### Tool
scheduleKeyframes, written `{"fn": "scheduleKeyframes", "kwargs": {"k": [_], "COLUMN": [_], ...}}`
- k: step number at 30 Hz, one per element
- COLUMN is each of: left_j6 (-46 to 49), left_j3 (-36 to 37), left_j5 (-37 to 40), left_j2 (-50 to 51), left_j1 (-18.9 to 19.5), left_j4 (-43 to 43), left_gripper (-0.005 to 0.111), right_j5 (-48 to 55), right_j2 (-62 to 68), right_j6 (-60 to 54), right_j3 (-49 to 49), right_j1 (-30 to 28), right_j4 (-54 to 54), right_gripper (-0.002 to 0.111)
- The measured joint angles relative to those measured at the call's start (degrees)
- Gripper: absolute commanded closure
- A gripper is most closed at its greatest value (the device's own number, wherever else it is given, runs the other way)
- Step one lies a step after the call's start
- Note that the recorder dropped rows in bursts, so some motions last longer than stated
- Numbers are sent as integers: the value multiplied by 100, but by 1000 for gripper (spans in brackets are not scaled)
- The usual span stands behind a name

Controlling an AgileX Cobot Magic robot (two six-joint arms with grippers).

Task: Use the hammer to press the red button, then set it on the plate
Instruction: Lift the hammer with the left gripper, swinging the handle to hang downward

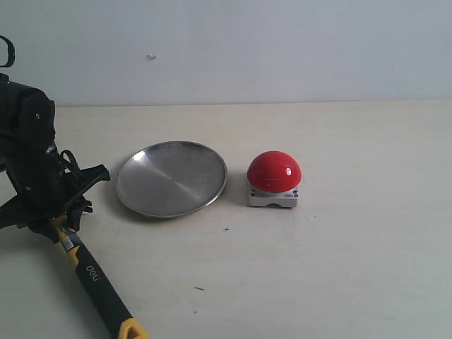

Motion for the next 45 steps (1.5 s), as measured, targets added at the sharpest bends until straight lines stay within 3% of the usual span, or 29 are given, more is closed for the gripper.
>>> {"fn": "scheduleKeyframes", "kwargs": {"k": [45], "left_j6": [281], "left_j3": [0], "left_j5": [354], "left_j2": [-496], "left_j1": [0], "left_j4": [-139], "left_gripper": [107], "right_j5": [0], "right_j2": [0], "right_j6": [0], "right_j3": [0], "right_j1": [0], "right_j4": [0], "right_gripper": [108]}}
